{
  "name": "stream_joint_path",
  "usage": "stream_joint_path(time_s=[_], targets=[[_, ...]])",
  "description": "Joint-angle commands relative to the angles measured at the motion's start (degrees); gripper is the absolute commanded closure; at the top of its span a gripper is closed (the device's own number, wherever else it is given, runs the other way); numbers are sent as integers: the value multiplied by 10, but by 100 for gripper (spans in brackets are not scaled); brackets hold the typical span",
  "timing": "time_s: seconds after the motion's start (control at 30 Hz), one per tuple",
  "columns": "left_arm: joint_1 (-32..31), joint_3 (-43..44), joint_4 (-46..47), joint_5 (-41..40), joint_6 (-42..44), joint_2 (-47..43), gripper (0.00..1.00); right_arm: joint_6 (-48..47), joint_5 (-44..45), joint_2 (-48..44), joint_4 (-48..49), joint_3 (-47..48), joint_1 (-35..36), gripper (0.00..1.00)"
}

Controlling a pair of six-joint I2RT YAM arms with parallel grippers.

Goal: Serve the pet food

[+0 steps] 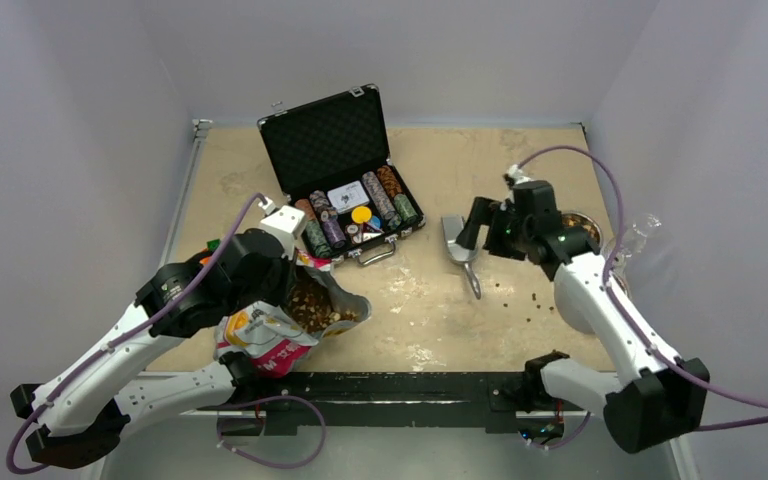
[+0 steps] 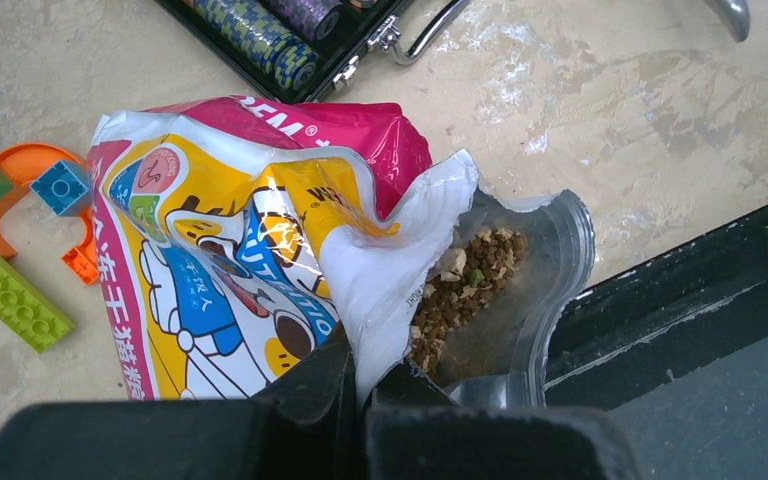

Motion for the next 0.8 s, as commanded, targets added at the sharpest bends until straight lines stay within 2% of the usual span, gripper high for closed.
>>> stream_joint_path(time_s=[0.0, 0.1, 0.17, 0.23, 0.3, 0.47, 0.63, 0.7, 0.73, 0.77], targets=[[1, 22, 101, 30, -3, -17, 100, -80, 48, -59, 29, 8, 197, 9], [0, 30, 101, 31, -1, -15, 100, -67, 44, -52, 112, 5, 352, 10], [0, 28, 100, 23, -1, -19, 100, -53, 61, -13, 159, 25, 431, 10], [1, 26, 99, 17, -4, -25, 100, -42, 60, 46, 191, 68, 484, 11], [1, 24, 100, 20, -7, -30, 100, -50, 66, 123, 182, 139, 525, 12], [0, 43, 80, 24, -2, -28, 100, -62, 112, 262, 118, 280, 562, 18], [0, 49, 65, 17, 2, -38, 100, -60, 157, 275, 130, 286, 561, 25], [1, 46, 67, 15, 1, -45, 100, -57, 176, 282, 122, 288, 561, 34], [1, 45, 70, 17, 1, -48, 100, -54, 184, 286, 113, 291, 561, 42], [1, 43, 75, 20, 1, -51, 100, -51, 193, 289, 102, 294, 561, 55]])
